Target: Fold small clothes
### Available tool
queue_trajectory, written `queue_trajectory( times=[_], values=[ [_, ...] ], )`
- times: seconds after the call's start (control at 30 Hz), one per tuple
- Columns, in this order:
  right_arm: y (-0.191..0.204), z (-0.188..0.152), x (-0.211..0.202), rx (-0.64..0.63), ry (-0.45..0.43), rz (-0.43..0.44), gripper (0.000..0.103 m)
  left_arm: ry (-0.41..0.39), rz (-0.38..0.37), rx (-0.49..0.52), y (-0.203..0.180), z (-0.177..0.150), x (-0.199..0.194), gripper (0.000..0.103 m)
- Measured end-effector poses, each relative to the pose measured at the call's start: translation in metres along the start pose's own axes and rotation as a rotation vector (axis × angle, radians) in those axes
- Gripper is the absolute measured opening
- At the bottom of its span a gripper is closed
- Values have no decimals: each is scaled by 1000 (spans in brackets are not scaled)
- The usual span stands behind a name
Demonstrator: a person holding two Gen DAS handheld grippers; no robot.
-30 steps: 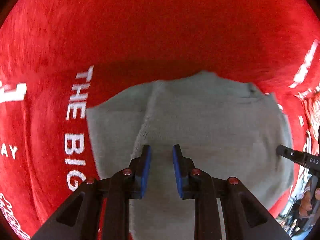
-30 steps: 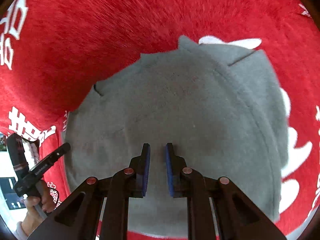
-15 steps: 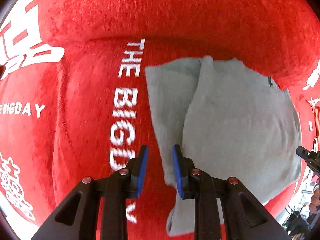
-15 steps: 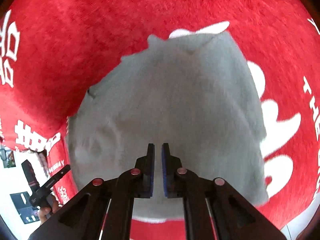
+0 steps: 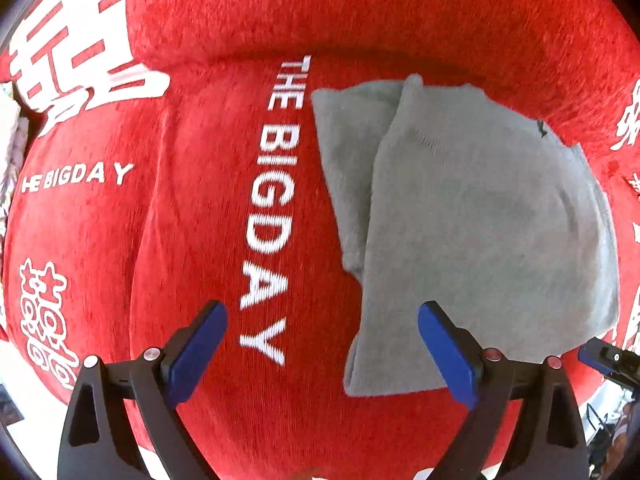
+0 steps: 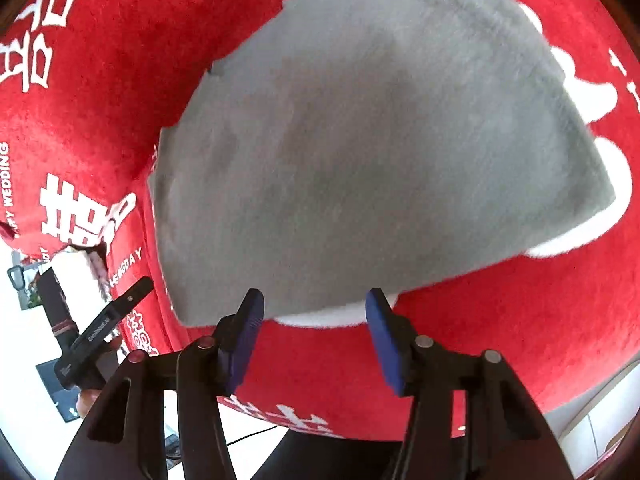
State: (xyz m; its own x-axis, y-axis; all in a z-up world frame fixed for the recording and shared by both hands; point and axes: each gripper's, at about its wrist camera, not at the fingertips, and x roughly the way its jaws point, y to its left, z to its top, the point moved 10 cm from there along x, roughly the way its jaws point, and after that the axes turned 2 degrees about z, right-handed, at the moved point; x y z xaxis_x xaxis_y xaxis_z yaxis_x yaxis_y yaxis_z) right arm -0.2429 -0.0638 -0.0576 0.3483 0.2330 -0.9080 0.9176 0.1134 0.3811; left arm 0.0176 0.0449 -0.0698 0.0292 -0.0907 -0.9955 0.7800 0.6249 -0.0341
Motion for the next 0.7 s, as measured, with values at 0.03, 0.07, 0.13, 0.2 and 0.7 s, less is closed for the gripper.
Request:
queue_trajectory(
  times=[0.03, 0.07, 0.13, 0.2, 0.7],
  values=[
    [1, -3, 3, 8, 9, 8, 57, 2, 8, -3, 0, -3, 1, 97],
    [3, -6, 6, 15, 19, 18, 57, 2, 12, -7, 0, -3, 2, 97],
    [8, -14, 12, 19, 37, 36, 57, 8, 13, -25, 0, -5, 3, 97],
    [15, -21, 19, 8, 58, 42, 58, 34, 14, -53, 3, -10, 8, 97],
    [58, -50, 61, 72, 143, 199, 58, 87, 4, -34, 11, -28, 19, 97]
  ],
)
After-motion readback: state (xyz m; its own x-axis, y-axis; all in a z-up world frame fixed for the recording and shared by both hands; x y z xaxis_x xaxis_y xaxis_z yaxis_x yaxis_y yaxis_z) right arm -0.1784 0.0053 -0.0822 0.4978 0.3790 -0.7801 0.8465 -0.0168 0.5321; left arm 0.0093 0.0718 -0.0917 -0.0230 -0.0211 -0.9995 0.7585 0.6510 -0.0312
